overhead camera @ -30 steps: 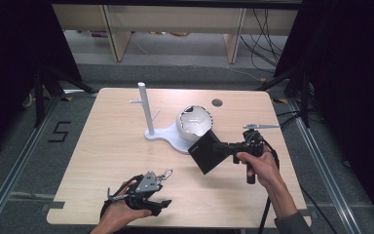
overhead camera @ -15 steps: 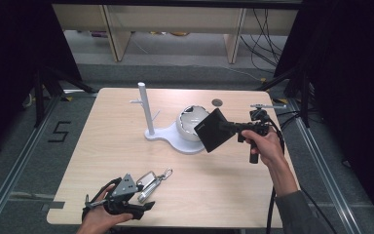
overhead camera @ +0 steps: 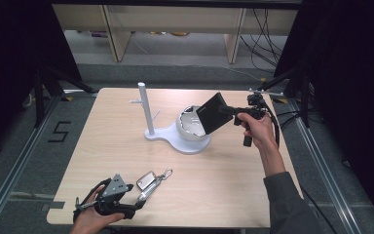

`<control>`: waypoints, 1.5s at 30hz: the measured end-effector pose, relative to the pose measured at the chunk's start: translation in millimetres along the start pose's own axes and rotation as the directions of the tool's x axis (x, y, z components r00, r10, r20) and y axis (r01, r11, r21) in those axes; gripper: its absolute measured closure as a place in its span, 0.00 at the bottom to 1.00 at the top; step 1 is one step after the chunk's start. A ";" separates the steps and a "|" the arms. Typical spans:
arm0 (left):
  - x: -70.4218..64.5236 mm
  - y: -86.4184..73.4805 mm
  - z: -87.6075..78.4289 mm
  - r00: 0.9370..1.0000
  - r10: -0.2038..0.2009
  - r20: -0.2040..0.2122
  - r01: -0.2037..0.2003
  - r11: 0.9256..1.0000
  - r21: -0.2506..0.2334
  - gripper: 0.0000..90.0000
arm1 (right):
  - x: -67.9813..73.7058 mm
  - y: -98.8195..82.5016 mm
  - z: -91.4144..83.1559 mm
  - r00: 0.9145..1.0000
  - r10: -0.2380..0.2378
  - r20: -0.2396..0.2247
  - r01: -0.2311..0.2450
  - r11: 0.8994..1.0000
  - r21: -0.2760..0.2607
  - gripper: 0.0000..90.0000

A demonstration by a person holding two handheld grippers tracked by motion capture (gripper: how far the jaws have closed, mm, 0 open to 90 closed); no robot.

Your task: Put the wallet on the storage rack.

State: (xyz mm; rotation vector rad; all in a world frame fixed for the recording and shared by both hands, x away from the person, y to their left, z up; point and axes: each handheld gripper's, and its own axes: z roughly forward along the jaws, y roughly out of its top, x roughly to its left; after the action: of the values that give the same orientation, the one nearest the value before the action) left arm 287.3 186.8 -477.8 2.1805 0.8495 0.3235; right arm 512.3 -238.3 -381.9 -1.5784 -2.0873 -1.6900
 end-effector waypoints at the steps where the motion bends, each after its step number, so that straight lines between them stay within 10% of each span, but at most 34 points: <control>1: 0.0 -0.1 -0.2 1.000 -0.004 -0.001 0.004 1.000 0.000 0.33 | -1.9 1.0 2.8 1.000 -0.014 0.005 0.014 1.000 -0.004 0.86; 15: 1.6 -3.7 2.5 1.000 -0.009 0.009 0.009 1.000 0.007 0.33 | -11.6 -7.3 55.4 0.996 0.081 0.044 -0.084 0.994 0.070 0.85; 24: -0.7 -5.7 5.3 1.000 -0.003 0.018 0.002 1.000 0.028 0.33 | -12.5 -18.2 82.0 0.997 0.012 0.072 -0.019 0.996 0.092 0.84; 36: 1.5 -6.3 5.3 1.000 0.000 0.016 0.000 1.000 0.028 0.33 | -16.4 -13.7 62.8 0.977 -0.050 0.207 0.024 0.992 0.126 0.57; 43: 2.4 -6.3 6.1 1.000 -0.004 0.006 0.004 1.000 0.029 0.33 | -20.1 -19.6 32.9 0.981 -0.012 0.195 -0.007 0.996 0.094 0.52; 45: 1.8 -6.4 6.3 1.000 -0.009 0.013 0.009 1.000 0.027 0.33 | -23.7 -21.9 26.8 0.980 -0.072 0.188 0.057 0.995 0.082 0.51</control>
State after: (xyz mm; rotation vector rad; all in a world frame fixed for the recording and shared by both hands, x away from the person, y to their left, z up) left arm 288.5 187.6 -486.8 2.2005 0.8604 0.2948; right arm 522.9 -232.1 -422.0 -1.7299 -2.2856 -1.5105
